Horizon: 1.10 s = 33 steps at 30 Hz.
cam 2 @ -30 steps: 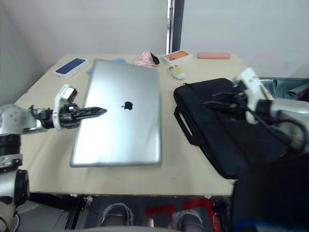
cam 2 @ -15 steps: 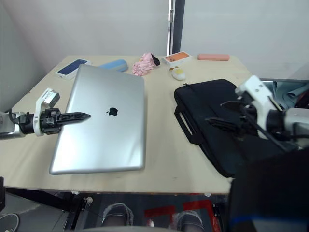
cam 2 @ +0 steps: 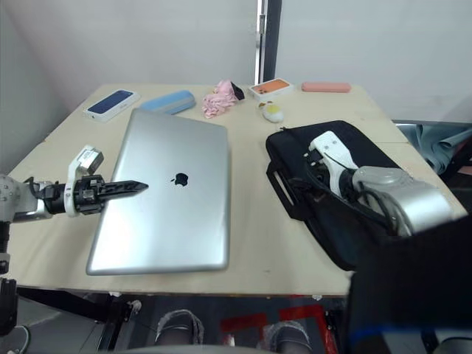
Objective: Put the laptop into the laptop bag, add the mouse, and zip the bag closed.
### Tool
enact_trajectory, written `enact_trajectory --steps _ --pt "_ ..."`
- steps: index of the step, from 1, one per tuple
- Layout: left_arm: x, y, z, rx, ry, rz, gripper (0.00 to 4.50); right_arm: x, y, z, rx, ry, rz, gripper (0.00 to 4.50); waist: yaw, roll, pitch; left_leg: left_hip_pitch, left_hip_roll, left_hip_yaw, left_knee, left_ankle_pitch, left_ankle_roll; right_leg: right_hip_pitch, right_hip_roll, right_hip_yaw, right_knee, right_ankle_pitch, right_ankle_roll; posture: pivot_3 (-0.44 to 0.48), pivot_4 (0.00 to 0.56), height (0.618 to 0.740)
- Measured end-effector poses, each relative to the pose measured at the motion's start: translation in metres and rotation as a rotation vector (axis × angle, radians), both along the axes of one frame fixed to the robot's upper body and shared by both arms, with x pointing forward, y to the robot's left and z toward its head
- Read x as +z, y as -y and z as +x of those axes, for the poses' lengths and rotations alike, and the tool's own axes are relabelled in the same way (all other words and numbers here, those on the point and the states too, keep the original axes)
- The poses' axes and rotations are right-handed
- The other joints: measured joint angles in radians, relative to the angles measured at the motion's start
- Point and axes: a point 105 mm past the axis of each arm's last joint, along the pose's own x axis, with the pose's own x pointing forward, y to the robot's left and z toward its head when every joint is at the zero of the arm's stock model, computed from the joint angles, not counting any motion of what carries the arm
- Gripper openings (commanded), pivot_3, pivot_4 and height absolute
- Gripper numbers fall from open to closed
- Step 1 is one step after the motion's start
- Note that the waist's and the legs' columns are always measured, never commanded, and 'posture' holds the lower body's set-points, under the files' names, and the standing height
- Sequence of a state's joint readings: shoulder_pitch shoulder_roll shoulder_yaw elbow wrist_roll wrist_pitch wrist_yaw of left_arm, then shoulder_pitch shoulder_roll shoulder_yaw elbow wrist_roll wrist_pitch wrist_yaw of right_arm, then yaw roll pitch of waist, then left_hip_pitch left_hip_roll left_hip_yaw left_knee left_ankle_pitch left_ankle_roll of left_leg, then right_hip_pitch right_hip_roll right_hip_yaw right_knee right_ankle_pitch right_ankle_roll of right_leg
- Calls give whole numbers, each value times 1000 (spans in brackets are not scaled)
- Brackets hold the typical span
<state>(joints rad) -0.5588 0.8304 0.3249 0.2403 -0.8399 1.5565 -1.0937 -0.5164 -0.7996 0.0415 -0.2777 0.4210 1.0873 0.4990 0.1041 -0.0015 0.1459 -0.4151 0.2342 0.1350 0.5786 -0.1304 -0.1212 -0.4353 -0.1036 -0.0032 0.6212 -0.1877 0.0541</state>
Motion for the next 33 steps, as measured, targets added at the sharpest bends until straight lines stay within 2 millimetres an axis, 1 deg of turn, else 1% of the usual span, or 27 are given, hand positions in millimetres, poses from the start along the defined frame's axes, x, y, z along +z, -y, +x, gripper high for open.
enact_trajectory --steps 5,6,8,10,16,18,20,21,23,24,25,26,27,28,30,33 --pt "-2 6 1 -10 2 -17 310 -20 -13 8 25 -7 -40 4473 -6 0 0 -1 0 0 0 0 0 0 0 0 0 0 0 0 150 740" --pt "-3 6 2 -9 2 -17 310 -24 -13 10 18 -8 -45 4473 -6 0 0 -1 0 0 0 0 0 0 0 0 0 0 0 0 150 740" --pt "-4 8 3 -4 1 -15 310 -31 -5 16 -20 -2 -87 4473 -6 0 0 -1 0 -1 1 0 0 0 0 0 1 0 0 0 150 740" --pt "-5 7 4 4 1 -9 310 -33 1 19 -41 7 -109 4473 -5 0 0 -1 0 -1 2 0 0 0 0 0 1 0 0 0 150 740" --pt "-6 8 4 9 -2 -6 310 -41 1 18 -50 24 -165 4473 -5 0 0 -1 0 -1 2 0 0 1 0 -1 2 0 0 0 150 740" --pt "-6 8 5 9 -1 -6 310 -45 -4 16 -46 30 -178 4473 -6 0 0 0 0 -2 3 0 0 1 0 -1 2 0 0 0 150 740" --pt "-6 9 5 9 0 -8 310 -48 -9 12 -60 32 -155 4473 -6 -1 0 0 0 -2 3 0 0 1 0 -1 2 0 0 0 150 740" --pt "-6 9 5 10 2 -9 310 -49 -11 10 -63 31 -141 3976 -6 -1 0 0 0 -2 3 0 0 1 0 -1 3 0 0 0 150 740" --pt "-7 10 5 8 3 -12 310 -51 -15 7 -71 31 -118 3476 -6 -1 0 0 0 -2 3 0 0 1 0 -1 3 0 0 0 150 740" --pt "-7 10 6 9 3 -12 310 -51 -15 5 -83 32 -97 3050 -7 -1 -1 1 0 -2 3 0 0 2 0 -1 3 0 0 0 150 740" --pt "-7 10 6 9 4 -12 310 -52 -14 5 -91 32 -89 2781 -6 -1 -1 1 0 -2 4 0 0 2 0 0 4 0 0 0 150 740" --pt "-7 10 6 9 5 -12 310 -51 -14 4 -99 33 -71 2377 -7 -1 -1 1 0 -2 4 0 0 2 0 0 4 0 0 0 150 740" --pt "-7 10 6 9 6 -12 310 -51 -15 3 -97 33 -62 2085 -7 -1 -1 1 0 -2 4 0 0 2 0 0 4 0 0 0 150 740" --pt "-6 11 6 7 8 -15 310 -50 -15 2 -100 32 -43 1641 -6 -1 -1 1 0 -2 4 0 0 2 0 0 5 0 0 0 150 740" --pt "-6 11 7 5 11 -17 310 -49 -15 1 -97 30 -37 1092 -5 -1 -1 1 0 -2 5 0 0 2 0 0 6 0 0 0 150 740" --pt "-4 12 8 3 19 -20 310 -48 -14 0 -99 19 -7 49 -6 -1 -1 1 0 -3 6 0 0 2 0 0 7 0 0 0 150 740"
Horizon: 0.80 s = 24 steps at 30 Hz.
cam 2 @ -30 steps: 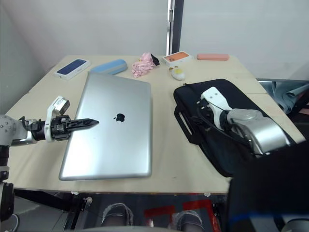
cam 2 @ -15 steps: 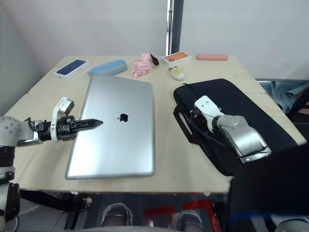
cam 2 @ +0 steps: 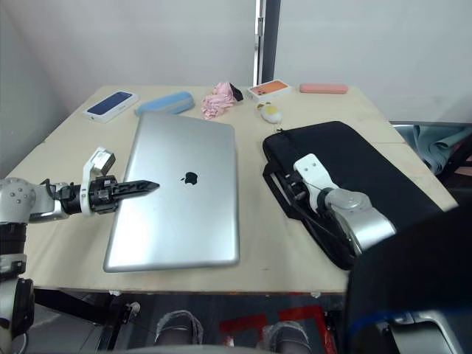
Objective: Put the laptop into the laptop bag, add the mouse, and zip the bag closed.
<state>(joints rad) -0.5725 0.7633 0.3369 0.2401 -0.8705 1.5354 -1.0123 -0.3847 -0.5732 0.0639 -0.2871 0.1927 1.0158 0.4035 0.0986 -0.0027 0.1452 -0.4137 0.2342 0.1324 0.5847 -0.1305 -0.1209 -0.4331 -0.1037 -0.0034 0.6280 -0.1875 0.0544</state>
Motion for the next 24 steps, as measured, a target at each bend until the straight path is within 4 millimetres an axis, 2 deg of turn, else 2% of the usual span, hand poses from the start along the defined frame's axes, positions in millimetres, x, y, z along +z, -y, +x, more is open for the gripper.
enact_trajectory --steps 9,13,15,18,21,24 --pt "0 9 0 -28 10 -22 310 15 -6 -4 -18 -71 189 17 -3 1 0 -1 0 0 0 0 0 -1 0 0 1 0 0 0 150 740" --pt "1 14 0 -47 5 -50 310 43 -6 1 -47 -73 305 17 -3 1 0 -1 0 0 0 0 0 -2 0 0 2 0 0 0 150 740" --pt "0 18 0 -55 -3 -59 310 71 -5 4 -55 -52 407 17 -1 1 0 -1 0 0 0 1 0 -2 0 0 2 0 0 0 150 740" --pt "-1 22 -2 -64 -16 -64 310 95 8 5 -97 -53 479 17 4 1 0 -1 0 -1 0 3 -4 -1 0 0 1 0 0 0 150 740" --pt "-2 27 -2 -62 -25 -100 310 103 14 6 -107 -60 546 17 9 1 0 -2 0 -1 -1 3 -5 -2 0 -1 1 0 0 0 150 740" --pt "-3 34 1 -54 -28 -133 310 102 14 7 -119 -67 584 17 10 1 1 -2 0 -1 0 3 -5 -2 0 -1 1 0 0 0 150 740"
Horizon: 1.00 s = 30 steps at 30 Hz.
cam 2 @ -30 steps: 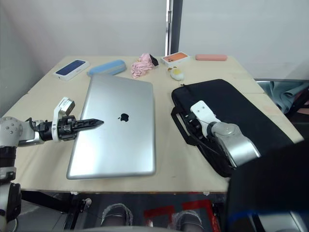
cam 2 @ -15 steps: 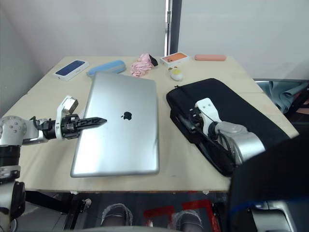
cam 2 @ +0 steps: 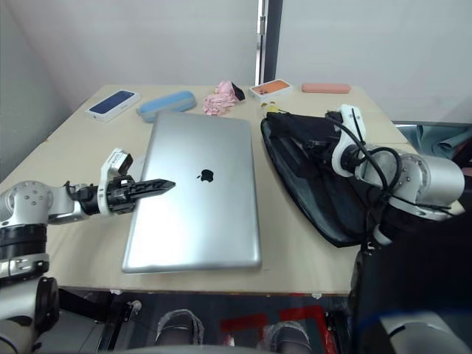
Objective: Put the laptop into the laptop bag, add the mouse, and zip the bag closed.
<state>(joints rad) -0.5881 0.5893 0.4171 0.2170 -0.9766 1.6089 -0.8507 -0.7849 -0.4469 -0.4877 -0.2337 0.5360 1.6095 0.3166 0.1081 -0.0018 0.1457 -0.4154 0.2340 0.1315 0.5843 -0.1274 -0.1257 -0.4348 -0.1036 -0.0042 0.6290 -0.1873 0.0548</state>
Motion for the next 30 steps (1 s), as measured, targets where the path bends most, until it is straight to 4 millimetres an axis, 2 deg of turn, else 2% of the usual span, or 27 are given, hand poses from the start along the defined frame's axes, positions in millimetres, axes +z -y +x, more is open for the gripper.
enact_trajectory --steps 4,8,18,30 --pt "-1 18 11 6 -34 -66 310 0 -2 3 -23 -5 56 17 2 0 0 0 0 0 1 0 0 0 0 0 1 1 2 0 150 740" --pt "-4 35 12 -12 -75 -91 310 -1 -7 4 -29 -8 82 17 1 0 0 -1 0 0 0 0 -1 -1 0 0 0 1 3 0 150 740" --pt "-34 51 28 99 -245 -77 310 3 -7 3 -48 1 99 17 0 0 0 -3 0 -1 1 1 -1 0 0 0 -2 4 9 0 150 740" --pt "-18 78 46 145 -275 -187 310 5 -7 -1 -66 8 112 17 2 0 0 -5 0 -1 1 1 -1 -1 0 0 -6 10 19 0 150 740"
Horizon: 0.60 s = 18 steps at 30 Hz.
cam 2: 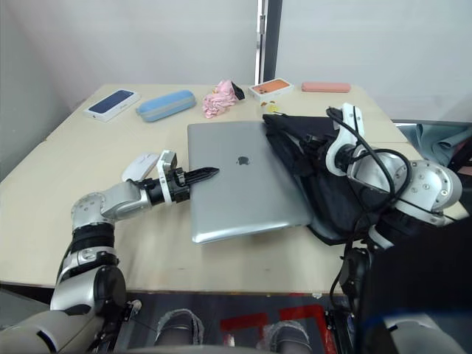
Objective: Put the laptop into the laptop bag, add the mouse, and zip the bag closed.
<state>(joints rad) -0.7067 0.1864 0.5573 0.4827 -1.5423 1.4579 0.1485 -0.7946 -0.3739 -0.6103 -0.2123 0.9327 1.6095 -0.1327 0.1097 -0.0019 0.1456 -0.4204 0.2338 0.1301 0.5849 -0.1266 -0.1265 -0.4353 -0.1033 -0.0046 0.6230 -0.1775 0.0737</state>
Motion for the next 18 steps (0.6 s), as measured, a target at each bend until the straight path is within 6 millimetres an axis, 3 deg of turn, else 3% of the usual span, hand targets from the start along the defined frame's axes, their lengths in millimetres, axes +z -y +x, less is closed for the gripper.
enact_trajectory --steps 8,18 --pt "4 27 13 24 -44 -2 310 -3 -10 0 9 -7 18 17 -1 0 0 -1 0 0 0 0 0 0 0 0 -1 2 4 0 150 740" --pt "-15 74 4 -68 -84 97 310 -5 -20 -1 1 -7 46 17 -2 0 0 -1 0 0 1 0 1 0 -1 0 -2 3 6 0 150 740"
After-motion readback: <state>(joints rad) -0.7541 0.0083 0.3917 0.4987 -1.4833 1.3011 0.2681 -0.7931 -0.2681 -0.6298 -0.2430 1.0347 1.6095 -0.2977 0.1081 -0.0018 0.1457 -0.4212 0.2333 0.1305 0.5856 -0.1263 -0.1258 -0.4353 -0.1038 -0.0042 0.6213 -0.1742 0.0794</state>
